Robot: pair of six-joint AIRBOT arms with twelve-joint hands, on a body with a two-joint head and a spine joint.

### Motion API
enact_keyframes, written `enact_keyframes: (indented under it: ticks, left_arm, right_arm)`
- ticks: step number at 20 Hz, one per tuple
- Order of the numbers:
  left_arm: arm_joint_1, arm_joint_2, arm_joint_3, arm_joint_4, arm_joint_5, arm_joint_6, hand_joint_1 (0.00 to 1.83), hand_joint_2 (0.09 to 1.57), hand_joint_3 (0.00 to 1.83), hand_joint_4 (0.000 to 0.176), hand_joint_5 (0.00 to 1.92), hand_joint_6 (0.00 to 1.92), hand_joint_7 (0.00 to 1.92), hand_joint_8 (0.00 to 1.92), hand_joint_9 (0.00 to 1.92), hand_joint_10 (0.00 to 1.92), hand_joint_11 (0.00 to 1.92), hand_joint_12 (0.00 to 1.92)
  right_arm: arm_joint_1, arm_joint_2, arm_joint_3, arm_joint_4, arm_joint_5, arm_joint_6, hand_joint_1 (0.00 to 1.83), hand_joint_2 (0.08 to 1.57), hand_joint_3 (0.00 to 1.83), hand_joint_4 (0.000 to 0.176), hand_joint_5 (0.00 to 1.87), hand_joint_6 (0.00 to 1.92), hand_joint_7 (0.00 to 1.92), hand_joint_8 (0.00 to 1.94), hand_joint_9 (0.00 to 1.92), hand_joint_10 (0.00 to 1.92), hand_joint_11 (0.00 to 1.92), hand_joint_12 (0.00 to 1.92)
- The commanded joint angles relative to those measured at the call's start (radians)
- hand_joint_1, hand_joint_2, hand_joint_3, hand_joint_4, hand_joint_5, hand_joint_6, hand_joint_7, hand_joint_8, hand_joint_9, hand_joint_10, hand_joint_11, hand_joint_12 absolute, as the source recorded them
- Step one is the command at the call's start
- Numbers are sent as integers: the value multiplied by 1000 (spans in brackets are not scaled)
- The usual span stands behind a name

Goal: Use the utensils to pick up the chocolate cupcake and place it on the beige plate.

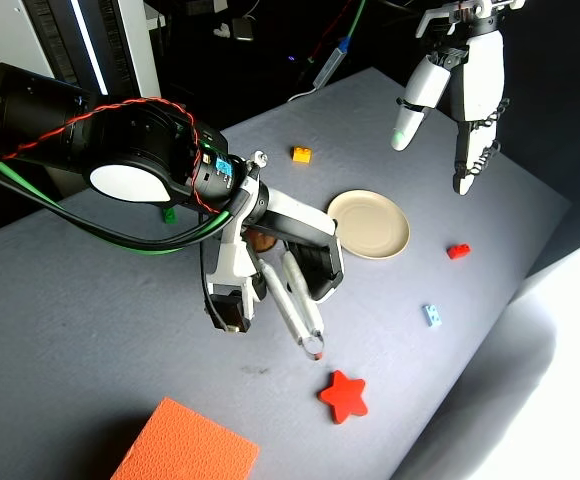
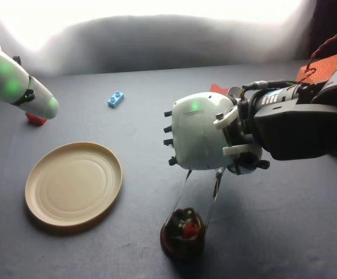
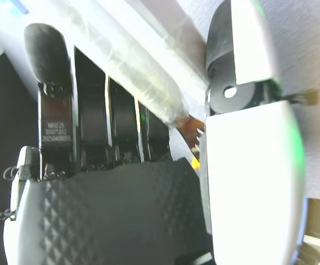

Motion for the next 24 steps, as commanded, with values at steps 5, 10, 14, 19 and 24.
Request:
enact_keyframes:
  ticks: [5, 10, 14, 19, 24]
  left_arm:
    - [-5, 3, 4, 33, -39, -2, 320, 1148, 1, 0, 59, 1, 69, 0, 104, 3, 0, 178]
    - [-5, 3, 4, 33, -37, -2, 353, 1139, 0, 0, 48, 1, 88, 4, 121, 3, 0, 205]
    - [-4, 3, 4, 33, -36, -2, 326, 1148, 1, 0, 50, 1, 99, 1, 157, 2, 0, 282]
    - [-4, 3, 4, 33, -36, -2, 344, 1146, 0, 0, 53, 2, 93, 3, 142, 4, 0, 243]
    - [-4, 3, 4, 33, -36, -2, 358, 1134, 0, 0, 68, 2, 102, 3, 158, 7, 0, 295]
  right_arm:
    - [20, 9, -7, -3, 96, -16, 1354, 1205, 0, 0, 800, 1018, 751, 1407, 777, 1537, 853, 1506]
    - [27, 20, -16, -3, 96, -7, 1351, 1214, 0, 0, 786, 1031, 730, 1438, 763, 1561, 840, 1516]
    - [39, 34, -33, -3, 96, 21, 1356, 1198, 0, 0, 812, 1012, 759, 1393, 790, 1505, 839, 1486]
    - [55, 42, -44, -3, 102, 87, 1362, 1182, 0, 0, 822, 978, 825, 1333, 802, 1463, 837, 1463]
    - [72, 42, -40, -3, 77, 144, 1354, 1209, 1, 0, 735, 1074, 778, 1393, 784, 1516, 841, 1464]
